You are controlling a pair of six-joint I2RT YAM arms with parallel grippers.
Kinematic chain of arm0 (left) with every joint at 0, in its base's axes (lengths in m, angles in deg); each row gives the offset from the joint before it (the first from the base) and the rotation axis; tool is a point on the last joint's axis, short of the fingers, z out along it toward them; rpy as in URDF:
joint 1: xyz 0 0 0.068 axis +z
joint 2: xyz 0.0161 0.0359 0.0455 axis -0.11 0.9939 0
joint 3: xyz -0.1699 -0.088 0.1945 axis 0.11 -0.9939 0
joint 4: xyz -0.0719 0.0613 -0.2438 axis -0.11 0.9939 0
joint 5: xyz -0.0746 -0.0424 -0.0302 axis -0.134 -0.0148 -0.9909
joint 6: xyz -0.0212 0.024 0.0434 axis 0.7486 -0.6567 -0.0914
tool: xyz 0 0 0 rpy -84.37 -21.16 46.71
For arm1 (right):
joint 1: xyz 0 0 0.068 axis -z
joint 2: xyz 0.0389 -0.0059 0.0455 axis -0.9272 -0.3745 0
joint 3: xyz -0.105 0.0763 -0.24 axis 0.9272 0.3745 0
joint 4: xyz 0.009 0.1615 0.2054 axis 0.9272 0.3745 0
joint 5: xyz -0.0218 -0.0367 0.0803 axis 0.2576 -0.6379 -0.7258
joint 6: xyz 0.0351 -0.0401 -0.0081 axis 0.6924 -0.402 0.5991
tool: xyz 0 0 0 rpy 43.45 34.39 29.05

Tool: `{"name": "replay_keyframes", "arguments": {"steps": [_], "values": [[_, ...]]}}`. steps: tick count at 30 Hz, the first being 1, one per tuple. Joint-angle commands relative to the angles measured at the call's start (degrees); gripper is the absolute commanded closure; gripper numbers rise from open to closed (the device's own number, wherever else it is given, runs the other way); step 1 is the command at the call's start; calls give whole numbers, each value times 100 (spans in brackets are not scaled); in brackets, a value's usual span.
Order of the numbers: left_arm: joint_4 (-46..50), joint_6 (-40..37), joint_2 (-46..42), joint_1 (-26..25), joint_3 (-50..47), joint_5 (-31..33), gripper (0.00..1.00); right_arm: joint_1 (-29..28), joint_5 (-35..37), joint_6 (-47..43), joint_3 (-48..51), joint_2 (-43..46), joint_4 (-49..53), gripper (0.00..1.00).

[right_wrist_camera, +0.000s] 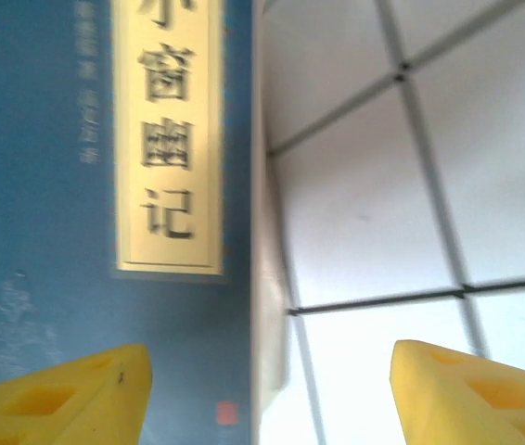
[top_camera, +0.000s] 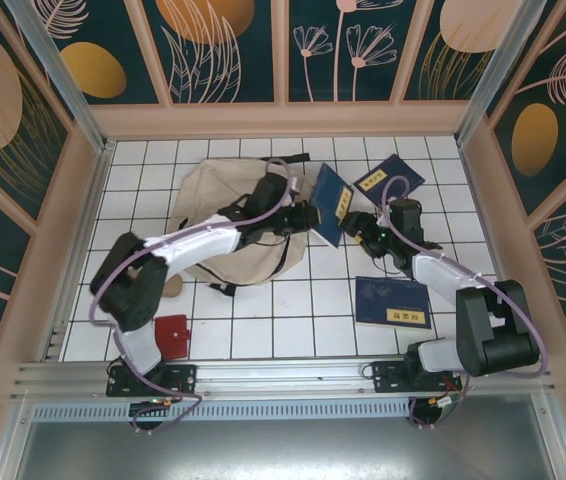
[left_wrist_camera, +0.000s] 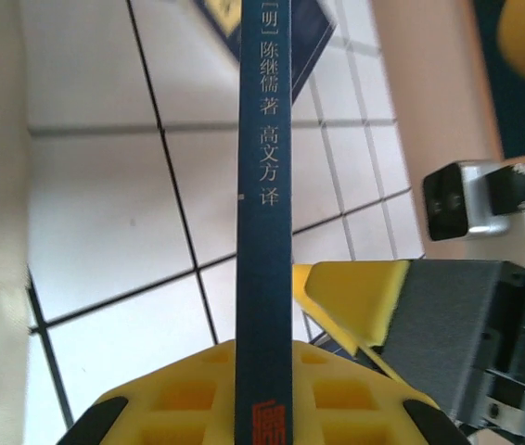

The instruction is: Pack the student bag

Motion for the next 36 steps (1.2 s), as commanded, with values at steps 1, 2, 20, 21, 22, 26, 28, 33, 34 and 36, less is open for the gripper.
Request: {"name": "replay_keyframes", "arguments": {"steps": [1, 2, 20, 21, 22, 26, 28, 33, 34, 36], "values": [[-57, -220, -746, 317, -406, 501, 97, -298, -270, 96, -389, 82, -599, 28], [-70, -203, -945, 424, -542, 564, 97, -394, -330, 174, -435, 47, -829, 27], [-1868, 1337, -3299, 1952, -2946, -107, 100, -2138, -330, 1743, -2000, -1940, -3033, 17], [-1982, 1512, -3316, 2074, -3013, -310, 100, -2179, -249, 1857, -2062, -2025, -3143, 17], [-2111, 1665, -3327, 2177, -3059, -445, 100, -2202, -140, 1944, -2103, -2083, -3194, 17], [-2427, 1946, -3284, 2406, -2953, -828, 100, -2223, 56, 2227, -2250, -2201, -3145, 17], [-2716, 2168, -3177, 2439, -2902, -1192, 100, -2238, -162, 2366, -2386, -2337, -3211, 17], [-3434, 2713, -2979, 2447, -3022, -1580, 100, -2366, -505, 2821, -2467, -2612, -3949, 17], [-3458, 2754, -2942, 2450, -3007, -1618, 100, -2382, -493, 2874, -2435, -2630, -4081, 18], [-3427, 2877, -2873, 2474, -2960, -1680, 100, -2397, -479, 3043, -2341, -2672, -4518, 21]]}}
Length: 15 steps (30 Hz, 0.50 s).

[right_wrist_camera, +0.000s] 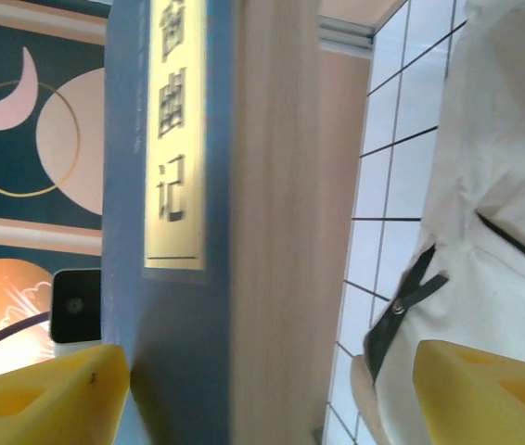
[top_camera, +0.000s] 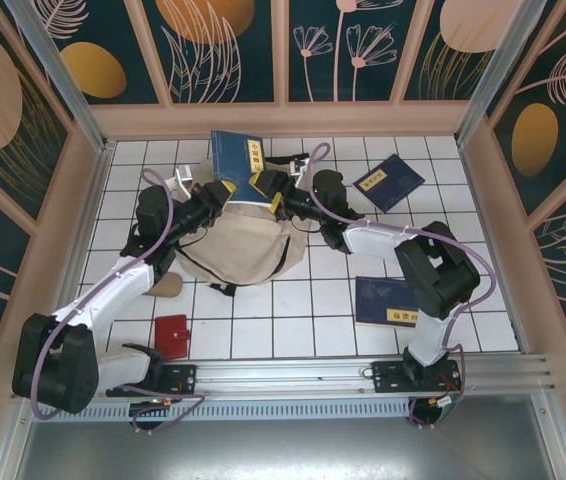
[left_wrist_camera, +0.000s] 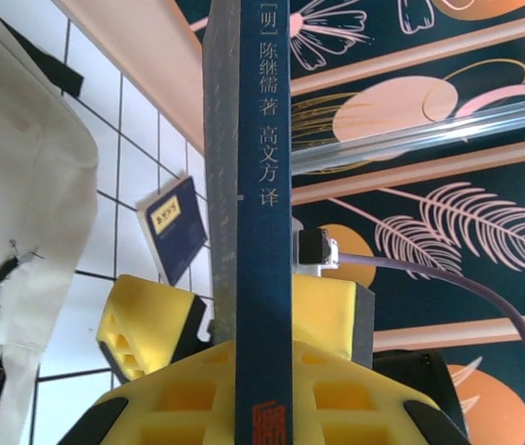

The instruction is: Pack the student bag

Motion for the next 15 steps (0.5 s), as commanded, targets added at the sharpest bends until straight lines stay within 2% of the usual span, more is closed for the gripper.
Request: {"name": "replay_keyframes", "arguments": {"steps": [1, 5, 9, 15], "values": [[-725, 432, 71, 64, 59, -376, 100, -79, -177, 441, 6, -107, -1140, 22], [-783, 573, 54, 136, 3, -303, 100, -88, -189, 915, 45, -308, -1912, 25], [-808, 622, 71, 201, -36, -257, 100, -107, -54, 1327, 201, -480, -2553, 33], [-814, 586, 162, 244, -64, -273, 100, -108, -203, 1492, 341, -497, -2678, 43]]}}
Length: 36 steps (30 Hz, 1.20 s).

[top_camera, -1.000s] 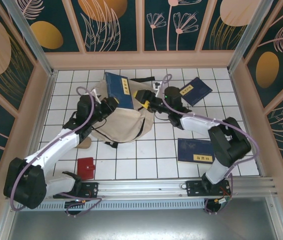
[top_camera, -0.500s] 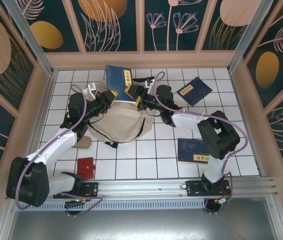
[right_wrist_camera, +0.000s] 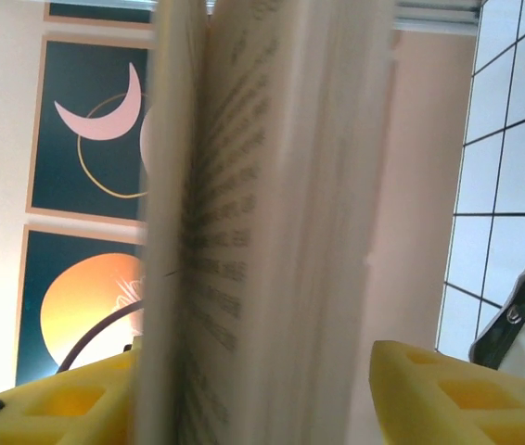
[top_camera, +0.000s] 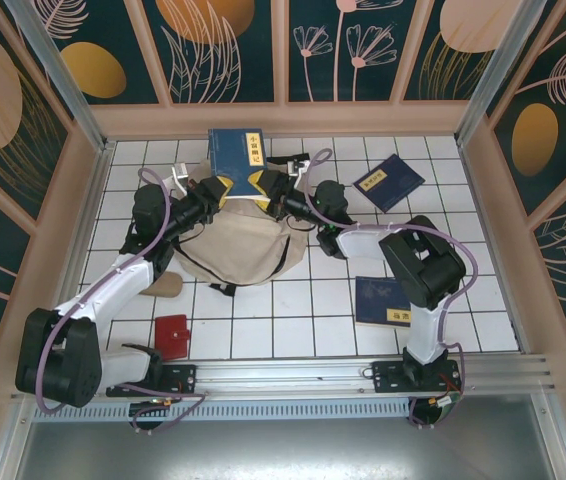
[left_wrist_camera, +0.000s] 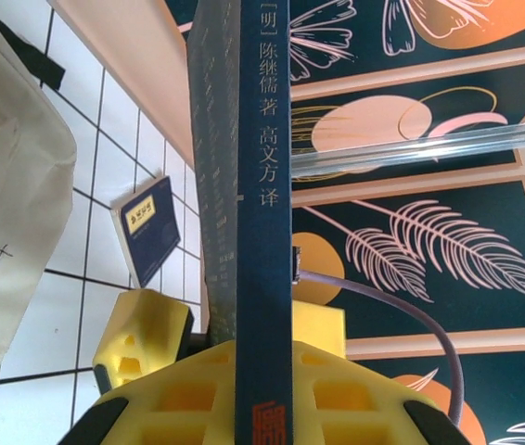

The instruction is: Pack the student bag

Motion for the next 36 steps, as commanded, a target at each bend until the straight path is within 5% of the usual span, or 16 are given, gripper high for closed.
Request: {"name": "replay_keyframes", "arguments": {"steps": [1, 20, 23, 28, 30, 32, 36], "values": [[-437, 41, 45, 40, -72, -74, 100, -58, -125, 171, 157, 61, -604, 44], [-214, -150, -34, 34, -268, -7, 99, -49, -140, 53, 245, 156, -733, 64], [-111, -273, -8, 37, -246, -55, 83, -25, -107, -67, 371, 252, -587, 78], [467, -786, -33, 37, -157, -35, 71, 91, 152, -377, 694, 503, -34, 96], [1084, -1210, -16, 44, 25, 56, 57, 148, 182, -622, 777, 656, 275, 99], [1929, -1760, 10, 49, 248, 277, 31, 223, 159, -1065, 863, 910, 650, 99], [3312, -2864, 152, 50, 621, 846, 15, 393, 309, -2292, 905, 1654, 2098, 99]]}}
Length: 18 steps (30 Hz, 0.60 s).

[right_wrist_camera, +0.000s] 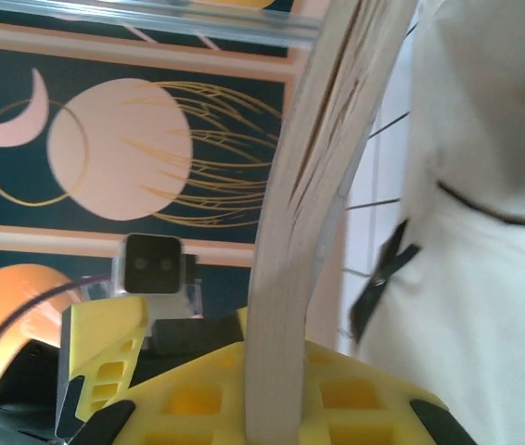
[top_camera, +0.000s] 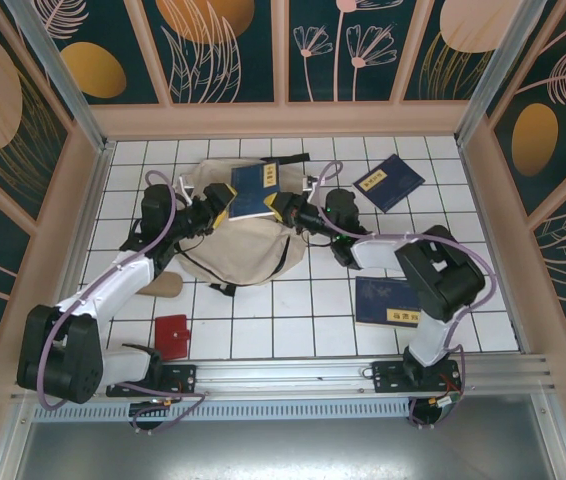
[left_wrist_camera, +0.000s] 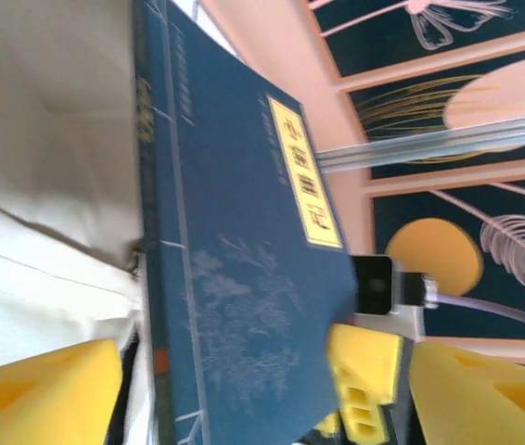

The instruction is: Pack the student bag

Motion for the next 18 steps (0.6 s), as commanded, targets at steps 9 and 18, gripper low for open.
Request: {"name": "replay_keyframes", "arguments": {"steps": [9, 18], "values": [[3286, -2858, 346, -102, 945, 1624, 13, 871, 895, -2915, 78, 2201, 3284, 99], [4059, -3382, 691, -1468, 1392, 2901, 16, 1419, 832, -3248, -222, 2362, 4400, 99]]}}
